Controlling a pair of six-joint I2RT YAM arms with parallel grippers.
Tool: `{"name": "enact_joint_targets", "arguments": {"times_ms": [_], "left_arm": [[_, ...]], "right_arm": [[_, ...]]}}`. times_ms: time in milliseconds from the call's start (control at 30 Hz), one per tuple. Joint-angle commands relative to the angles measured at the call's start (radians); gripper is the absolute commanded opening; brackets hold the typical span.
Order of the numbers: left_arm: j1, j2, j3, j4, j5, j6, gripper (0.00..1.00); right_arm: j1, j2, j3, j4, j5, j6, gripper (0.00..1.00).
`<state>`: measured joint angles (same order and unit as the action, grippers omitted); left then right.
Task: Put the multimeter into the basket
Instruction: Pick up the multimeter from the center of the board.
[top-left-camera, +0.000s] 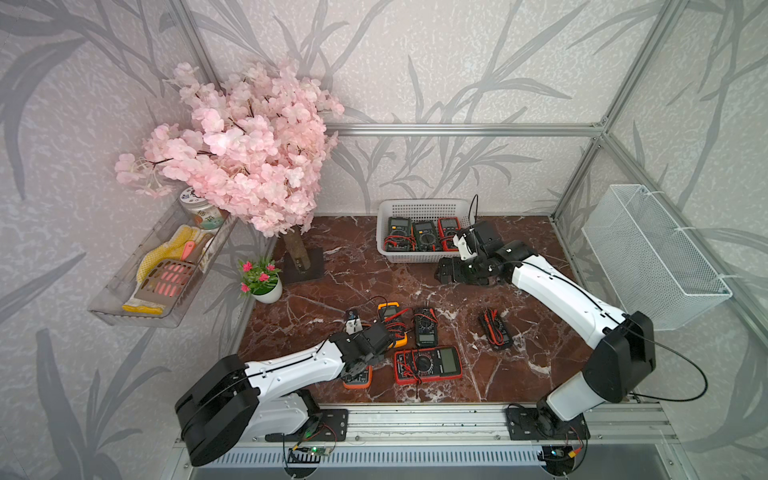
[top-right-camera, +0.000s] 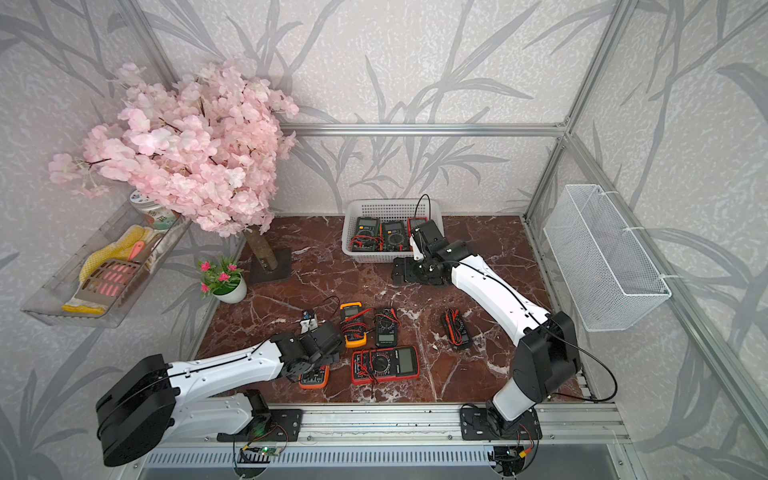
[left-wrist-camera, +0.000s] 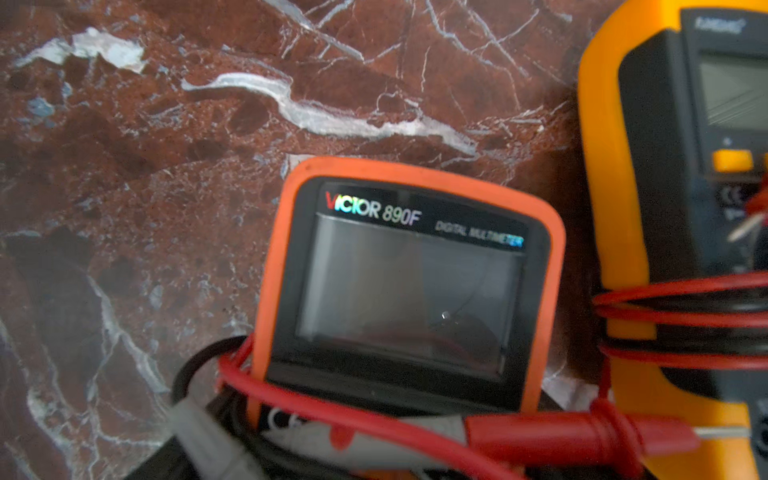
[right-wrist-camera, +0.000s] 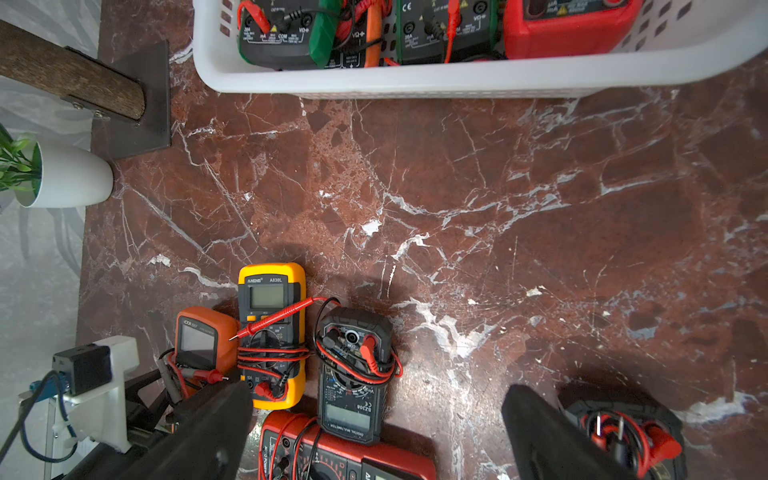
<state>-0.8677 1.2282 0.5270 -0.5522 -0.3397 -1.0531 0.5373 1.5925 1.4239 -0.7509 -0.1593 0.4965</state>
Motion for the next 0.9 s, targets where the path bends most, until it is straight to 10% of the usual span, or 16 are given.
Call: {"name": "enact_joint_targets", "arguments": {"times_ms": [0,500,867], "left_arm": [[0.010,0.027,-0.019,0.044,0.101,-0.009,0.73],[0.095,-0.327,0.056,-0.227,-0.080,-0.022,0.58],[0.235,-0.147,0.334,-0.202,-0.035,0.228,0.58]], "right_arm": [[-0.003,0.017,0.032,-0.022,-0.011,-0.014,0.99],[-0.009,0.034,0.067,0.001,-0.074,-0.002,0.99],[-0.019,0.026,0.040,0.043,-0.080,0.038,0.99]]}}
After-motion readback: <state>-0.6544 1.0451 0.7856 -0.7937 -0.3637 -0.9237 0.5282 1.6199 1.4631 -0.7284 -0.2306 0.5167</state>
